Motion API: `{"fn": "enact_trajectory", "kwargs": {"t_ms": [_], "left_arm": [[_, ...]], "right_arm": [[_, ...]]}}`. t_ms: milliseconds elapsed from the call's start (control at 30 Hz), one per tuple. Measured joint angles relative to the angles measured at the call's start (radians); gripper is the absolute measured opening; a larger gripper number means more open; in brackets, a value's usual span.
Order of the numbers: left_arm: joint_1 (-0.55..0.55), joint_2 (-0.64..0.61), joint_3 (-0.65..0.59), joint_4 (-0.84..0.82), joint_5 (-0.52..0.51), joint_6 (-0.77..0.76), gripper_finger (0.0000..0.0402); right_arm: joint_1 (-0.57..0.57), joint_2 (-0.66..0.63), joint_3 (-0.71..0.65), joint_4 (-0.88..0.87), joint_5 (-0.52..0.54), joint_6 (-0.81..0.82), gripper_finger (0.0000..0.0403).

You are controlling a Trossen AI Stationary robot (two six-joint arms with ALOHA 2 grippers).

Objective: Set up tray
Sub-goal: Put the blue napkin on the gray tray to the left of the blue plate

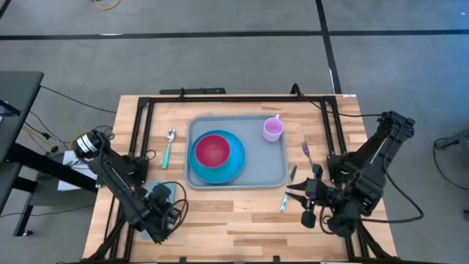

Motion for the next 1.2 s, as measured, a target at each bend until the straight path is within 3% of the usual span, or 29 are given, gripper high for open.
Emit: {"fn": "enact_trajectory", "kwargs": {"t_ms": [167,533,833,967,1200], "left_arm": [[0.022,0.001,-0.06,0.193,-0.034,-0.015,0.0143],[0.051,0.001,-0.123,0.207,-0.022,-0.022,0.0143],[0.051,0.0,-0.173,0.321,-0.035,-0.003,0.0143],[0.051,-0.001,-0.194,0.318,-0.023,-0.015,0.0143],[0.072,-0.005,-0.226,0.317,0.031,-0.005,0.014]], "right_arm": [[-0.058,0.0,0.0,-0.001,0.0,-0.033,0.0082],[-0.164,0.0,0.0,-0.003,-0.001,-0.111,0.0082],[-0.237,0.0,0.0,-0.002,-0.002,-0.111,0.0082],[-0.259,0.0,0.0,0.016,-0.076,-0.119,0.0082],[-0.267,0.041,0.003,0.21,-0.126,-0.377,0.0082]]}}
